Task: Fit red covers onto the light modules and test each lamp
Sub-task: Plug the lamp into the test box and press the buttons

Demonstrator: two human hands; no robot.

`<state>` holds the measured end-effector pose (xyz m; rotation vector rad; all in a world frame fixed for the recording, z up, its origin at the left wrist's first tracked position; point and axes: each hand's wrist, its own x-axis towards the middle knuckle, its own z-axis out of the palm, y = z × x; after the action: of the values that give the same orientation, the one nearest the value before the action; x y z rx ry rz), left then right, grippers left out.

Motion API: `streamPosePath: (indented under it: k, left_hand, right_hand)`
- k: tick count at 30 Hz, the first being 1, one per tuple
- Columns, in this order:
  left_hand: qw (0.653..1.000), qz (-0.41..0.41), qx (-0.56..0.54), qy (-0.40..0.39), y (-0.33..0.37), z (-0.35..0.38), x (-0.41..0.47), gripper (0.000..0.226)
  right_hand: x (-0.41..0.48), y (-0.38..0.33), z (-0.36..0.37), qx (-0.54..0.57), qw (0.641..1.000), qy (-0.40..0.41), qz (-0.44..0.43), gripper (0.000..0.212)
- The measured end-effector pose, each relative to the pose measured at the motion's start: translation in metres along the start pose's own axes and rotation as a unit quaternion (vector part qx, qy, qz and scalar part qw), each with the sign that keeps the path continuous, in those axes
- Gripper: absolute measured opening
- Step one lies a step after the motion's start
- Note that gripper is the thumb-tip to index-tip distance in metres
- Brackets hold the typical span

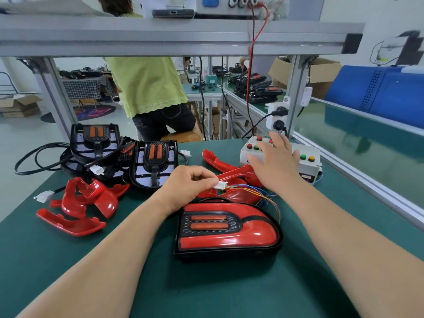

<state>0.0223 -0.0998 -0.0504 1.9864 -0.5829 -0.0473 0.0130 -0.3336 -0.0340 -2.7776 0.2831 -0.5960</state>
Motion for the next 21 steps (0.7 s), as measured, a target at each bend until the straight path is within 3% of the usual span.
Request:
streamPosePath:
  k: [4,7,10,12,15,21]
  left_hand:
    - [1.000,0.003,-0.009,-0.002,0.004,-0.001,-0.001,0.007]
    - [1.000,0.010,0.000,-0.006,0.007,-0.001,-0.001,0.010]
    - [1.000,0.011,0.027,-0.003,0.008,-0.001,0.000,0.013]
    - [1.000,-0.002,0.029,0.001,0.007,-0.001,-0.001,0.016]
    - [0.999,-0.013,0.027,0.010,0.006,0.000,-0.001,0.016]
    - [1.000,-0.001,-0.016,0.006,0.008,0.000,-0.004,0.008]
  right_hand:
    - [-0.009,-0.018,-0.017,0.151,0.988,0.021,-0.029,0.032]
    - [-0.023,-0.030,-0.029,0.252,0.965,-0.044,-0.047,0.025]
    - [-0.040,-0.038,-0.031,0.255,0.951,-0.152,-0.093,0.018]
    - [-0.049,-0.040,-0.024,0.228,0.948,-0.190,-0.118,0.024]
    - [-0.054,-0.042,-0.010,0.192,0.960,-0.157,-0.129,0.037]
    - [-0.055,-0.036,0.000,0.273,0.947,-0.137,-0.096,0.028]
